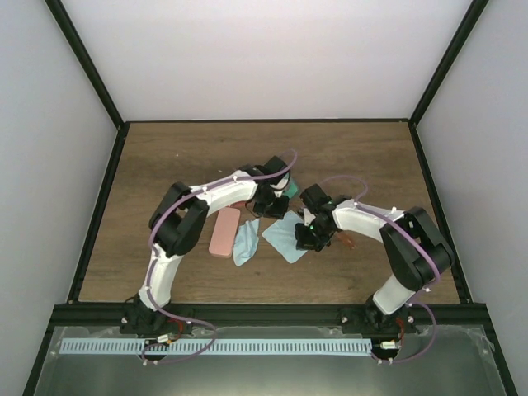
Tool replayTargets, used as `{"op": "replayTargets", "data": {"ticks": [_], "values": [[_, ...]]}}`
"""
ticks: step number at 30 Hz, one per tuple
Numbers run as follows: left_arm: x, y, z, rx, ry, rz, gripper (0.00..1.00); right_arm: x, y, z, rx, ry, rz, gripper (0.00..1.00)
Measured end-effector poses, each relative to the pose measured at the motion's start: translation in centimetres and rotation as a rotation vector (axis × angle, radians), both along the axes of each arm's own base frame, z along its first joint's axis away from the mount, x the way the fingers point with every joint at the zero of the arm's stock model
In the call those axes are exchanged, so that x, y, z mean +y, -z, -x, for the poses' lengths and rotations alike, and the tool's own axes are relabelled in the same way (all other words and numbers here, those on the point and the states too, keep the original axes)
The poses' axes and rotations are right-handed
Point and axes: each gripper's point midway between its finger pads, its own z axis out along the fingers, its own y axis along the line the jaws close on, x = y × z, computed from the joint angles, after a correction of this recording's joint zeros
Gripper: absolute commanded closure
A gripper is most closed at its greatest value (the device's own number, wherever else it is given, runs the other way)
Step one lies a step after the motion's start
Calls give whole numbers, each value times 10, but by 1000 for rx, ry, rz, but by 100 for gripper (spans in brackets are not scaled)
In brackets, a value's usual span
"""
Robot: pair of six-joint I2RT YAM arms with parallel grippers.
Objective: Organize the sunglasses
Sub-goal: Adjust the glasses cleaning cloth at the center of the board.
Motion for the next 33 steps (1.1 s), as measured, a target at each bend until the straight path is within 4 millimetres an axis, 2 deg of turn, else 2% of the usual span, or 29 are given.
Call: {"op": "replayTargets", "data": {"ticks": [2,4,13,23,33], "values": [[2,21,6,45,11,-28,93,-3,5,7,21,10,3,91],[4,33,10,75,18,-42,91,-4,6,9,27,20,-2,91],[1,35,19,80,47,20,90,-8,7,8,19,43,-32,91],[24,36,61,115,25,41,88,-18,7,1,52,76,-34,91],[34,35,93,163,-11,13,88,-34,6,-30,25,99,9,89]]}}
